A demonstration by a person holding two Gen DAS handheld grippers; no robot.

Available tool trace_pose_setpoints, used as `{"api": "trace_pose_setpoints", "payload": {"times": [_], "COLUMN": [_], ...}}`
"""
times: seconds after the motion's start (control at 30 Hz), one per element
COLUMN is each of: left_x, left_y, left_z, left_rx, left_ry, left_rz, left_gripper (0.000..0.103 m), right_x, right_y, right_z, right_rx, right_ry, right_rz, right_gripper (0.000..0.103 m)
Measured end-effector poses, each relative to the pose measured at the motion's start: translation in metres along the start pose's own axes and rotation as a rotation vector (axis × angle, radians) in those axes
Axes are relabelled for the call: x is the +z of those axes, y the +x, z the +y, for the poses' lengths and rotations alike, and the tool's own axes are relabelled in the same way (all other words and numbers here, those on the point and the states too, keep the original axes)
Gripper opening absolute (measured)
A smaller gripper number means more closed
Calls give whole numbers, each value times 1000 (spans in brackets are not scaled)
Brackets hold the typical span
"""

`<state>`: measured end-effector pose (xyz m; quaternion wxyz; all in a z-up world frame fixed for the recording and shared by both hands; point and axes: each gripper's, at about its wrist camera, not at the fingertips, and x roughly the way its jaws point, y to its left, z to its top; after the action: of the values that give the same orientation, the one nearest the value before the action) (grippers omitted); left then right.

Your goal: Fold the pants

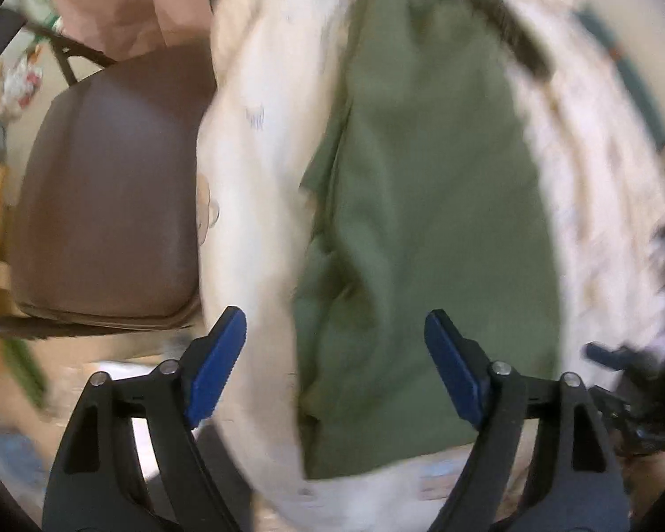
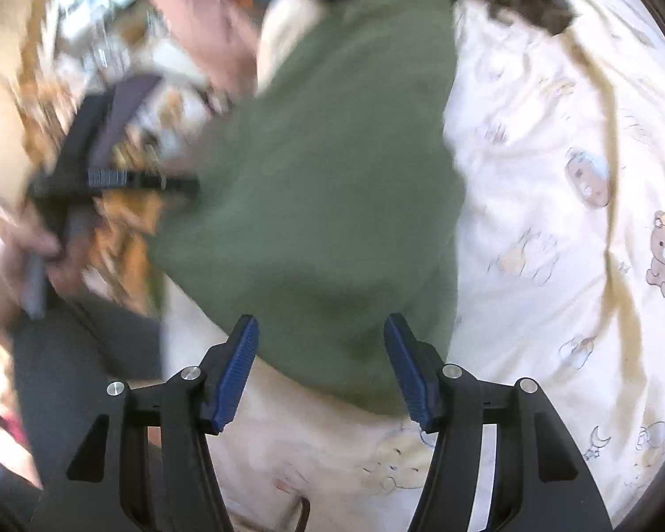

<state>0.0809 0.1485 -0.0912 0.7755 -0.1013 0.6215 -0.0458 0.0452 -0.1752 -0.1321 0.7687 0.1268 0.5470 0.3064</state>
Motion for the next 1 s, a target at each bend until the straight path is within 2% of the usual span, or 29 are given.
{"api": "trace_pose_setpoints", "payload": {"times": [0.07,0.1,0.2,0.27,0.33,0.4,0.47,0.5,0.57,0.63,0.67,0.7,0.73,0.77,0.8,0.9,0.93,1.0], "left_x": [-5,-9,-38,-52,-55,-57,-61,-62,-62,-61,-59,-58,-56,-57,-55,-54,-55,-53], "left_y": [-11,-10,20,35,52,66,68,62,61,69,78,87,87,86,84,84,85,83], "left_z": [13,28,43,38,24,13,3,-9,-35,-38,-29,-14,-5,1,-2,-13,-16,-21], "left_rx": [7,-28,-159,-180,-220,-205,-252,-256,-210,-147,-133,-164,-195,-222,-231,-209,-208,-201], "left_ry": [-125,-221,-402,-457,-438,-409,-408,-344,-195,-170,-215,-308,-374,-419,-402,-329,-324,-299], "left_rz": [-74,-86,9,32,25,24,21,14,4,14,34,44,36,25,14,10,10,12], "left_gripper": [103,103,103,103,103,101,100,99,99,99,95,89,88,82,70,57,56,46], "right_x": [6,7,3,6,6,11,9,2,0,0,0,2,3,2,-1,-8,-7,-5], "right_y": [-16,-24,-24,-13,-7,-8,-13,-15,-14,-14,-16,-16,-16,-16,-13,4,15,29], "right_z": [-16,-31,-61,-73,-75,-77,-71,-71,-70,-72,-73,-74,-76,-79,-84,-98,-101,-99], "right_rx": [29,36,85,85,66,88,85,78,81,103,111,115,117,122,139,229,246,271], "right_ry": [71,132,256,286,302,310,290,286,301,330,338,342,346,359,386,493,509,499], "right_rz": [-68,-105,-145,-147,-120,-136,-154,-156,-152,-159,-165,-171,-175,-171,-158,-88,-50,4], "right_gripper": [68,69,69,69,69,69,69,69,69,69,69,69,69,69,69,69,69,69]}}
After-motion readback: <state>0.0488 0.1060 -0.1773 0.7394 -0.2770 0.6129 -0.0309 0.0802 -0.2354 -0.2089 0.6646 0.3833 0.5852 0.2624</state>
